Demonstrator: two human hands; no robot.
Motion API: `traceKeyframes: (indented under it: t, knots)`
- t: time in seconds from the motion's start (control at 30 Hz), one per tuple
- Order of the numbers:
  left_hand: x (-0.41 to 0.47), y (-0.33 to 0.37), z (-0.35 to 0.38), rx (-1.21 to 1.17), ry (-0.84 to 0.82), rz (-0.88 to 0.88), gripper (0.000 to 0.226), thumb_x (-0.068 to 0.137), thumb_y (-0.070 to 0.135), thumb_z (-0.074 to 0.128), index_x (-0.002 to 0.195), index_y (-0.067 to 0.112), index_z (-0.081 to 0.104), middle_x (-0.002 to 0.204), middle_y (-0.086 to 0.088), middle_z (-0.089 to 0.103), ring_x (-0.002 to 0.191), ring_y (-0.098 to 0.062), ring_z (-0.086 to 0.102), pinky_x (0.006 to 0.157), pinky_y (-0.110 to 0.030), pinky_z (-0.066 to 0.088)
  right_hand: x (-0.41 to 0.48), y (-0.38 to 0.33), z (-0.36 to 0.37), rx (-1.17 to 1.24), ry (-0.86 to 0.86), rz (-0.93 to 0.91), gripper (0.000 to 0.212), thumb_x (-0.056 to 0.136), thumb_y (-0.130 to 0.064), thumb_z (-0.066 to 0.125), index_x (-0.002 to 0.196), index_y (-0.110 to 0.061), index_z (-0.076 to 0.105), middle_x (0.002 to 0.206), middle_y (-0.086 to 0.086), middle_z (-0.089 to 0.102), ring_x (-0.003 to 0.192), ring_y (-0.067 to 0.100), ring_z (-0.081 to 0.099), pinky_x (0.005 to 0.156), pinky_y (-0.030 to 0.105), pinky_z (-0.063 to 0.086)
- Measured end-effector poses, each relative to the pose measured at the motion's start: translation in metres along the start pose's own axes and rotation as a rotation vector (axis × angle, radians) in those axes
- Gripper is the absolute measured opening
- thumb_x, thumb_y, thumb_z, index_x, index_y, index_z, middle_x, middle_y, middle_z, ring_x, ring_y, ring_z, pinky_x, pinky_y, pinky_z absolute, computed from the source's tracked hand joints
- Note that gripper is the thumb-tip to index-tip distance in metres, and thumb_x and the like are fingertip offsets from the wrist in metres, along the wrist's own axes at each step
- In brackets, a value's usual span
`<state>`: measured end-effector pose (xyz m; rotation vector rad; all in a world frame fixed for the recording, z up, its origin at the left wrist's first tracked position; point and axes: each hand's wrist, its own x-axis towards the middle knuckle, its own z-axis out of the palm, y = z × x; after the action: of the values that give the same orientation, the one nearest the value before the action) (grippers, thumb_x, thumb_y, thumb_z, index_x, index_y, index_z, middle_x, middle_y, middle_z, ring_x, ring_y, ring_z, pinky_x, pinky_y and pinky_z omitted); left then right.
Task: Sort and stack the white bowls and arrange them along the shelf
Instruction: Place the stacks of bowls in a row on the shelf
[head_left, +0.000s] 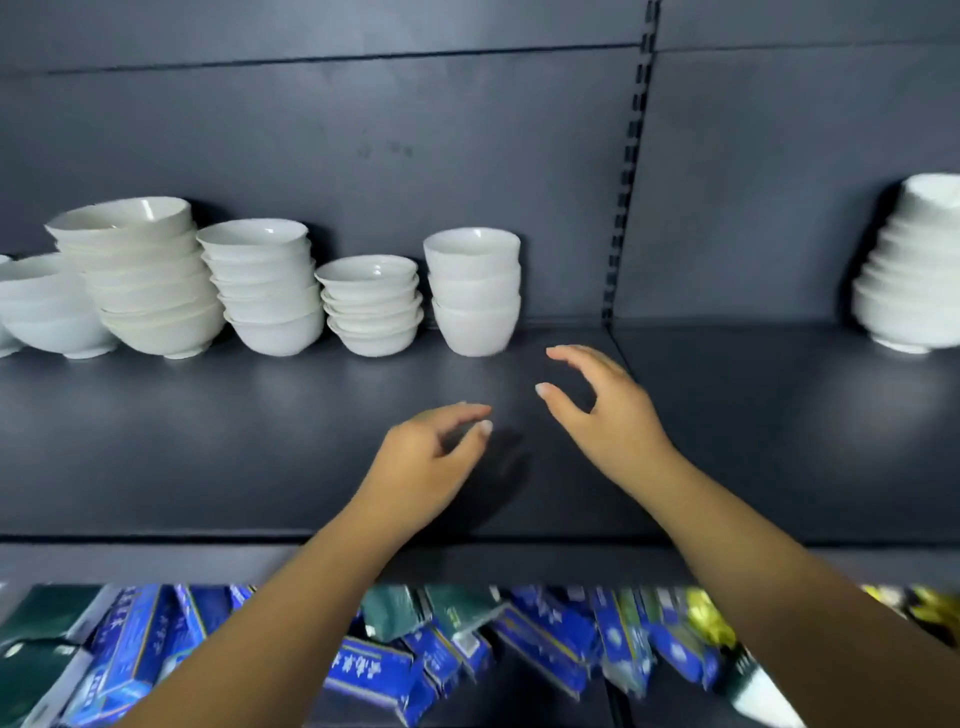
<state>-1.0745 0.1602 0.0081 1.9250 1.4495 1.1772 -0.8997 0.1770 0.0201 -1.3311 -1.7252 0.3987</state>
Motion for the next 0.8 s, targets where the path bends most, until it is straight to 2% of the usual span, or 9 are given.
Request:
traceKeyframes:
  t: [0.1, 0.2, 0.3, 0.37, 0.43, 0.5, 0.57, 0.7, 0.8]
  knots:
    - [-0.049, 0.008, -0.003, -0.022, -0.02, 0.199, 0.037, 0.08, 0.038, 0.056, 0.103, 0.013, 0.071, 0.104, 0.017, 0.056, 0.107, 0.013, 0.045, 0.085, 0.008, 0.026, -0.07, -0.008, -0.021, -0.144, 0.09, -0.028, 0.035, 0.084, -0.015, 0.065, 0.118, -0.009, 0.061, 0.129, 0.003, 0.055, 0.122, 0.014, 0.047, 0.093, -0.005, 0.018]
    - [-0.088, 0.019, 0.005, -0.042, -0.103, 0.373, 0.047, 0.079, 0.041, 0.045, 0.098, 0.008, 0.072, 0.1, 0.012, 0.061, 0.112, 0.003, 0.046, 0.086, 0.005, 0.03, -0.135, -0.014, -0.041, -0.315, 0.156, 0.029, 0.033, 0.082, -0.015, 0.067, 0.114, -0.006, 0.063, 0.124, 0.008, 0.059, 0.117, 0.021, 0.053, 0.095, 0.006, 0.025]
    - [-0.118, 0.033, 0.024, 0.015, -0.195, 0.52, 0.043, 0.082, 0.033, 0.043, 0.096, 0.003, 0.071, 0.098, -0.006, 0.07, 0.105, -0.012, 0.054, 0.088, -0.012, 0.035, -0.199, -0.015, -0.067, -0.499, 0.192, 0.063, 0.034, 0.078, -0.025, 0.061, 0.103, -0.001, 0.067, 0.107, 0.016, 0.067, 0.102, 0.025, 0.061, 0.087, 0.021, 0.034]
    - [-0.144, 0.044, 0.043, 0.021, -0.292, 0.58, 0.043, 0.083, 0.031, 0.042, 0.096, 0.002, 0.071, 0.096, -0.012, 0.071, 0.103, -0.015, 0.054, 0.088, -0.021, 0.035, -0.25, -0.011, -0.088, -0.578, 0.213, 0.139, 0.042, 0.079, -0.033, 0.051, 0.101, -0.001, 0.068, 0.103, 0.017, 0.069, 0.101, 0.021, 0.055, 0.086, 0.026, 0.037]
    - [-0.17, 0.048, 0.067, 0.029, -0.376, 0.633, 0.043, 0.083, 0.03, 0.042, 0.097, 0.0, 0.07, 0.096, -0.014, 0.071, 0.103, -0.014, 0.048, 0.09, -0.024, 0.032, -0.301, -0.007, -0.107, -0.661, 0.266, 0.223, 0.044, 0.079, -0.035, 0.048, 0.1, -0.002, 0.068, 0.1, 0.018, 0.069, 0.096, 0.028, 0.064, 0.082, 0.031, 0.047]
    - [-0.2, 0.051, 0.093, 0.034, -0.469, 0.652, 0.045, 0.083, 0.031, 0.042, 0.101, -0.001, 0.068, 0.1, -0.016, 0.07, 0.104, -0.015, 0.044, 0.092, -0.026, 0.029, -0.353, -0.003, -0.123, -0.726, 0.309, 0.368, 0.04, 0.076, -0.031, 0.055, 0.098, 0.0, 0.069, 0.098, 0.019, 0.07, 0.089, 0.034, 0.068, 0.072, 0.038, 0.055]
    - [-0.229, 0.053, 0.117, 0.024, -0.534, 0.65, 0.045, 0.083, 0.03, 0.044, 0.103, -0.003, 0.066, 0.102, -0.018, 0.069, 0.101, -0.016, 0.045, 0.089, -0.028, 0.031, -0.402, 0.003, -0.132, -0.736, 0.356, 0.491, 0.036, 0.073, -0.023, 0.061, 0.1, 0.001, 0.068, 0.1, 0.02, 0.069, 0.092, 0.038, 0.067, 0.077, 0.048, 0.052]
    - [-0.283, 0.064, 0.166, -0.001, -0.707, 0.579, 0.044, 0.084, 0.029, 0.047, 0.111, -0.001, 0.063, 0.107, -0.016, 0.067, 0.1, -0.028, 0.062, 0.082, -0.033, 0.049, -0.499, 0.016, -0.153, -0.779, 0.378, 0.712, 0.034, 0.073, -0.009, 0.075, 0.104, 0.0, 0.066, 0.104, 0.019, 0.068, 0.096, 0.038, 0.065, 0.082, 0.049, 0.049]
    - [-0.313, 0.076, 0.207, 0.04, -0.848, 0.548, 0.043, 0.084, 0.028, 0.048, 0.114, 0.0, 0.063, 0.112, -0.015, 0.066, 0.107, -0.032, 0.06, 0.091, -0.037, 0.045, -0.561, 0.029, -0.167, -0.75, 0.376, 0.9, 0.035, 0.073, -0.01, 0.075, 0.105, -0.001, 0.066, 0.107, 0.018, 0.067, 0.099, 0.038, 0.064, 0.086, 0.049, 0.048]
